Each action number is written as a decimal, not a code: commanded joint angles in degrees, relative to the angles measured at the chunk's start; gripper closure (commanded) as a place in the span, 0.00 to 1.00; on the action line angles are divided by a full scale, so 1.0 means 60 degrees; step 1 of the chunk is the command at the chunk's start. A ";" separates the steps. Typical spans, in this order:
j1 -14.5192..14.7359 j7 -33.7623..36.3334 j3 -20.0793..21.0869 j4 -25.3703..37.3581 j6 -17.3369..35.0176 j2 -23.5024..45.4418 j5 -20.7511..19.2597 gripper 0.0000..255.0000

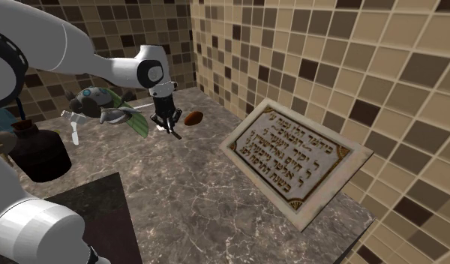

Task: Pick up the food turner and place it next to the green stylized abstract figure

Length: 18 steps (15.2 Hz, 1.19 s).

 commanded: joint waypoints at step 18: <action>0.0009 0.0008 0.0008 0.0107 -0.0107 -0.0005 0.0005 0.00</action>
